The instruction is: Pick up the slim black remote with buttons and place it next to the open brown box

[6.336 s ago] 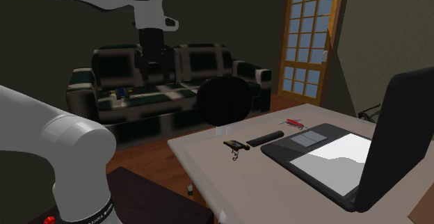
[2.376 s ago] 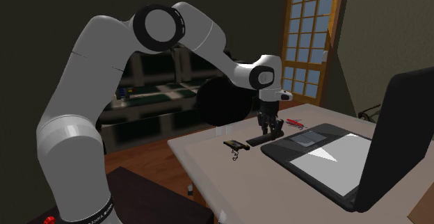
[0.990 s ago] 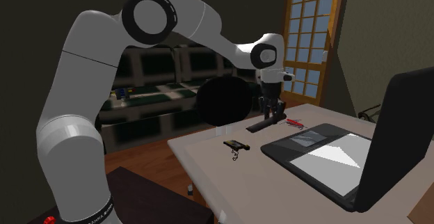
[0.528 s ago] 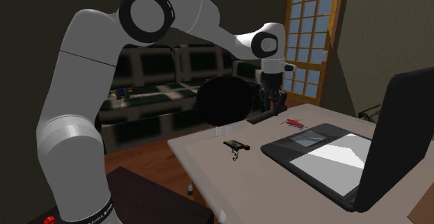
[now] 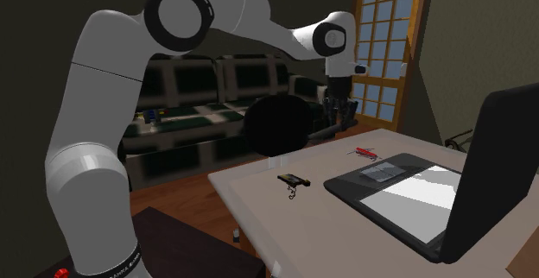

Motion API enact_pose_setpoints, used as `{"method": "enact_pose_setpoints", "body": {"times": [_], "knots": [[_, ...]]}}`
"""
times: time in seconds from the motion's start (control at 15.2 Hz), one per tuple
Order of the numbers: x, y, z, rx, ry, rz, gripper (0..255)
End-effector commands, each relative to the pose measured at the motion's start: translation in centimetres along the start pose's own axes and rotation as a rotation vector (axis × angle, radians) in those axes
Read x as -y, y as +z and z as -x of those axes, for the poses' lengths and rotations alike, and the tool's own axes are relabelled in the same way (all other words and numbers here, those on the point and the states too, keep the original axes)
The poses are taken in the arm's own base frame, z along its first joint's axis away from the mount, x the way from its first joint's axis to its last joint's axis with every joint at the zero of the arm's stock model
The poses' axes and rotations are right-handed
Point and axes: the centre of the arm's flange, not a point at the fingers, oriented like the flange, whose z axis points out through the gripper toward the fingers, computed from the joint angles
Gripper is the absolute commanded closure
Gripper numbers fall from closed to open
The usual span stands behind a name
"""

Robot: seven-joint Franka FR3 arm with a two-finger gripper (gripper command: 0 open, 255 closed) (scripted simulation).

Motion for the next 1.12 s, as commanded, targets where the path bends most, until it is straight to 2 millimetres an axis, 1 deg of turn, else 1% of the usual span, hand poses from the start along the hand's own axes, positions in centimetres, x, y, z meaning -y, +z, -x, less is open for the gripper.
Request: {"method": "enact_pose_setpoints", "body": {"times": [0.0, 1.06], "knots": [[-0.2, -1.0, 0.0, 0.0, 0.0, 0.0, 255], [-0.8, -9.4, -0.1, 0.0, 0.0, 0.0, 255]]}}
